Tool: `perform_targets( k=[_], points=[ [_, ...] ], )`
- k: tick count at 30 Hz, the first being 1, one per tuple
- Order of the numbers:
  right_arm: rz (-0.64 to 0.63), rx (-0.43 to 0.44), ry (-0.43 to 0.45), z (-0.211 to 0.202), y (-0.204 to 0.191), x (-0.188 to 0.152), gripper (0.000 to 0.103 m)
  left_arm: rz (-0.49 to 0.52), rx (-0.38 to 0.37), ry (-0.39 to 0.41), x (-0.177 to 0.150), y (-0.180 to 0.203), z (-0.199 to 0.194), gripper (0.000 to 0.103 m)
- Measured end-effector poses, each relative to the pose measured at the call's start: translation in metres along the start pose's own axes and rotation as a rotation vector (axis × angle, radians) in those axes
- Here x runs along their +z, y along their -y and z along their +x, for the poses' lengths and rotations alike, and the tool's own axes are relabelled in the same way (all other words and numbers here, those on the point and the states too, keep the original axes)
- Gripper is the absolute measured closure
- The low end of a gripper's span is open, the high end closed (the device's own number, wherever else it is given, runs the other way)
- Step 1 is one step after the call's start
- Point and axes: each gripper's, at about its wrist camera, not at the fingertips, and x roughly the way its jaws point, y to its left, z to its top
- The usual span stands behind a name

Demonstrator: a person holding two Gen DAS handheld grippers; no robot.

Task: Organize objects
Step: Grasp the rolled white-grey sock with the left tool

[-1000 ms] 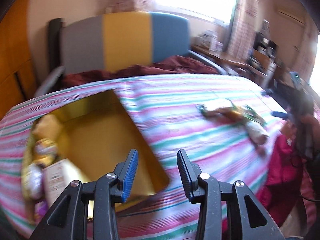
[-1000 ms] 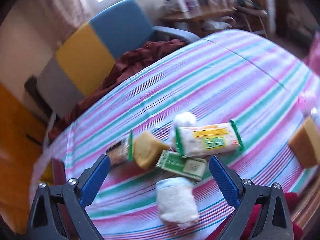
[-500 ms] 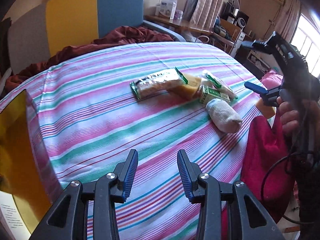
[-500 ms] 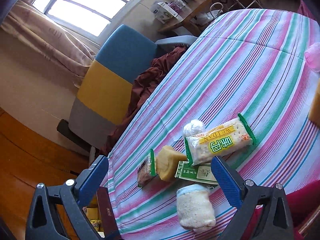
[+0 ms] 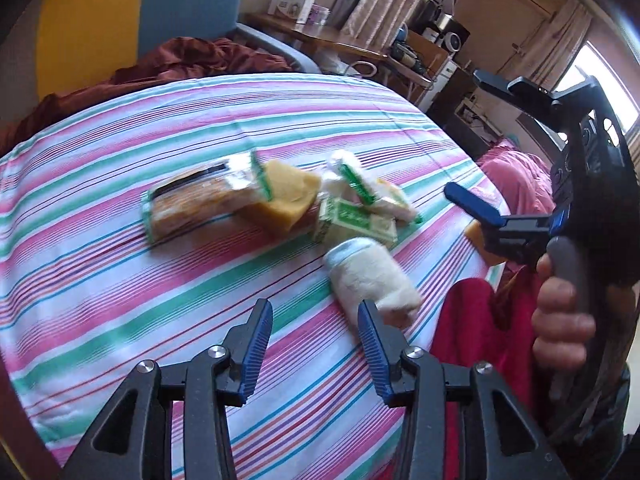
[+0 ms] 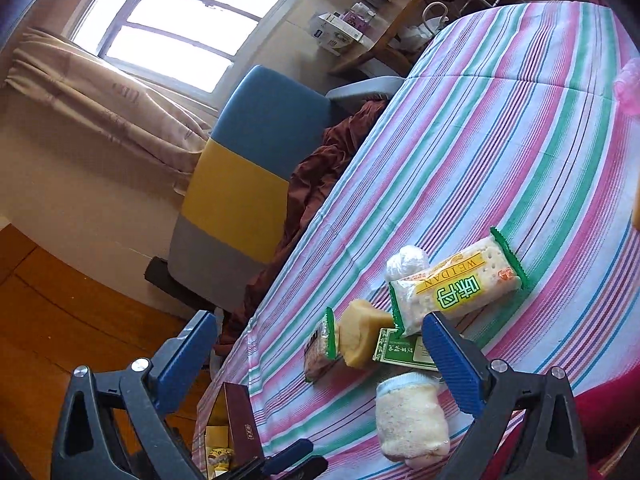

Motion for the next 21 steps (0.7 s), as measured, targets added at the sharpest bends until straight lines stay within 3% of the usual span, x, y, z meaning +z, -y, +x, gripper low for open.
perform_targets(
  k=[4,8,10,12,14,18,21],
  points=[
    [0.005,0.030,0.024,-0.006,0.001,0.000,0.000,-0.008,-0.063,-0.021,0.017,0.014,0.021,0.043],
    [0.000,0.056,0.042,-0.010,0.000,-0.001,0.000,-0.025,-0.087,-0.062,0.029,0.027,0.049,0.042],
    [0.000,0.059,0.038,-0.009,0.000,-0.001,0.000,-0.019,-0.051,-0.085,0.032,0.034,0.065,0.040],
    [0.001,0.058,0.029,-0.007,0.000,-0.001,0.000,0.015,0.034,-0.101,0.032,0.040,0.081,0.040],
    [0.002,0.053,0.023,-0.006,0.000,-0.001,0.000,0.005,0.047,-0.116,0.027,0.035,0.088,0.041],
    [0.010,0.040,0.017,-0.004,0.001,0.000,0.000,0.011,-0.018,-0.063,0.008,0.018,0.070,0.051],
    [0.017,0.022,0.003,-0.001,0.003,0.001,0.000,0.051,0.041,-0.019,-0.009,0.007,0.048,0.051]
  ],
)
